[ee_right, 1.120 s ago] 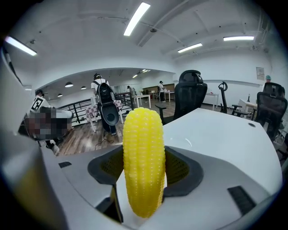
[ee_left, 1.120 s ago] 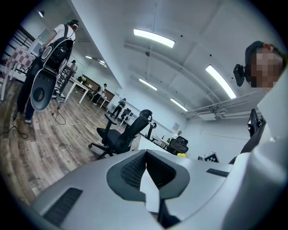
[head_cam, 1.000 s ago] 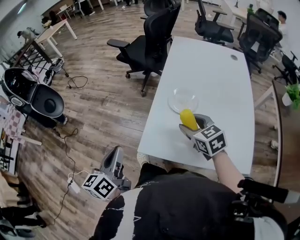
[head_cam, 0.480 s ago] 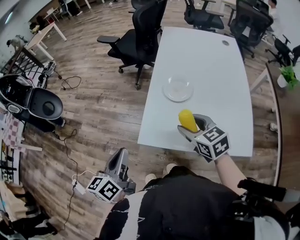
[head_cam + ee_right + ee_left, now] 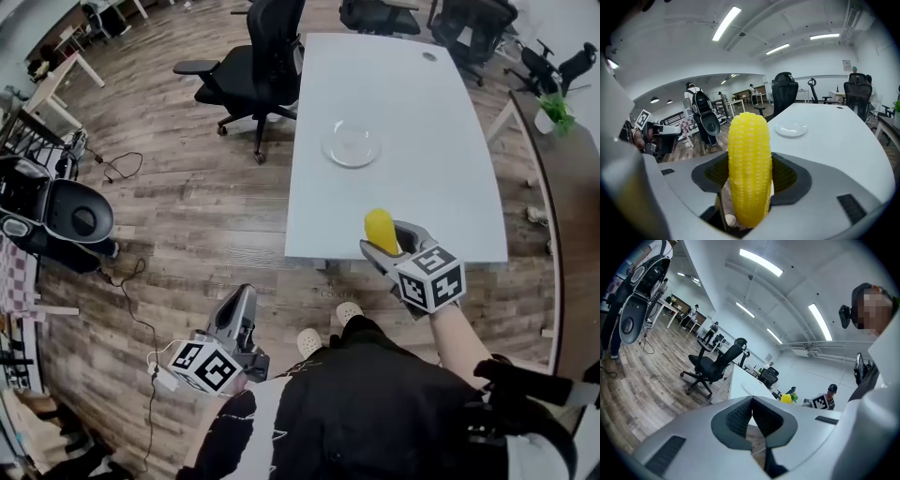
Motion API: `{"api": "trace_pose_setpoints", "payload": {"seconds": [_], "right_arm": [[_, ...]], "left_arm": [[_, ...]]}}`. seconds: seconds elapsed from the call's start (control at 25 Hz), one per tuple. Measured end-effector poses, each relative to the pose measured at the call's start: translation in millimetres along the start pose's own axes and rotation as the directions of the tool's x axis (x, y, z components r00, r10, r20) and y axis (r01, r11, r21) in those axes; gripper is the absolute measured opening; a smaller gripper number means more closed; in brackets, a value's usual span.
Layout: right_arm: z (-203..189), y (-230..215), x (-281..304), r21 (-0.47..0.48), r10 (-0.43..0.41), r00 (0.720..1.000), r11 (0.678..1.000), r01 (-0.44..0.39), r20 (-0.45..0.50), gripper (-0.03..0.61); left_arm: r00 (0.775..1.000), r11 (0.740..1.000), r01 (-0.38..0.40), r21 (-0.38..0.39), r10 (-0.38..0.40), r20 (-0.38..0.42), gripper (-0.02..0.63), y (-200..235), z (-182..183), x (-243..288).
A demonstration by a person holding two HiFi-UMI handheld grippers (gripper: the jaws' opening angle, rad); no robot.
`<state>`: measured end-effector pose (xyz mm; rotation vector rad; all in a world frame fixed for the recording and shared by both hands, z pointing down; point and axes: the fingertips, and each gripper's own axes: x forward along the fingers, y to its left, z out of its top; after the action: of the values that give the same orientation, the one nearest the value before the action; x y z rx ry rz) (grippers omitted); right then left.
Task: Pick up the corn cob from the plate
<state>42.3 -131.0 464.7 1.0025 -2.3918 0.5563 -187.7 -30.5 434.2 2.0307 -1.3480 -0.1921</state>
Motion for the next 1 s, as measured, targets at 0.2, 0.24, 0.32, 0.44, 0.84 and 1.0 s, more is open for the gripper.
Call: {"api": "trace_pose_setpoints", "payload": {"seconds": [0.2,0.24,0.32,0.44,0.84,1.0], "right_arm": [[-17.3,27.2,-10.3,0.026,-0.037,0.999,0.999,0.037,0.002,0.256],[-20.1,32.1,-12.2,0.029,-0.044,0.999,0.999,0.044,0.004,0.256],[-25.6,40.4,-16.2,0.035,-0.057,0.998,0.998,0.057,0.006,0.256],[-32.2,50.9,-23.7,0.043,-0.079,0.997,0.996,0.078,0.015,0.256],[-45.7,71.6,-58.4,0.06,-0.134,0.989,0.99,0.13,0.056,0.256],[-47.3,68.5,-71.3,0.06,-0.138,0.988,0.989,0.134,0.07,0.256]], "left_arm": [[0.998,0.999,0.05,0.022,-0.049,-0.036,0.012,2.2,-1.0,-19.2],[0.998,0.998,0.056,0.025,-0.055,-0.043,0.012,3.3,-1.7,-23.0],[0.996,0.997,0.069,0.031,-0.067,-0.053,0.012,4.9,-3.1,-29.6],[0.993,0.995,0.096,0.042,-0.093,-0.066,0.012,3.9,-5.3,-36.7],[0.982,0.98,0.176,0.088,-0.169,-0.08,0.012,-16.6,-7.3,-50.0],[0.981,0.978,0.183,0.1,-0.177,-0.074,0.012,-29.5,-9.4,-51.0]]}}
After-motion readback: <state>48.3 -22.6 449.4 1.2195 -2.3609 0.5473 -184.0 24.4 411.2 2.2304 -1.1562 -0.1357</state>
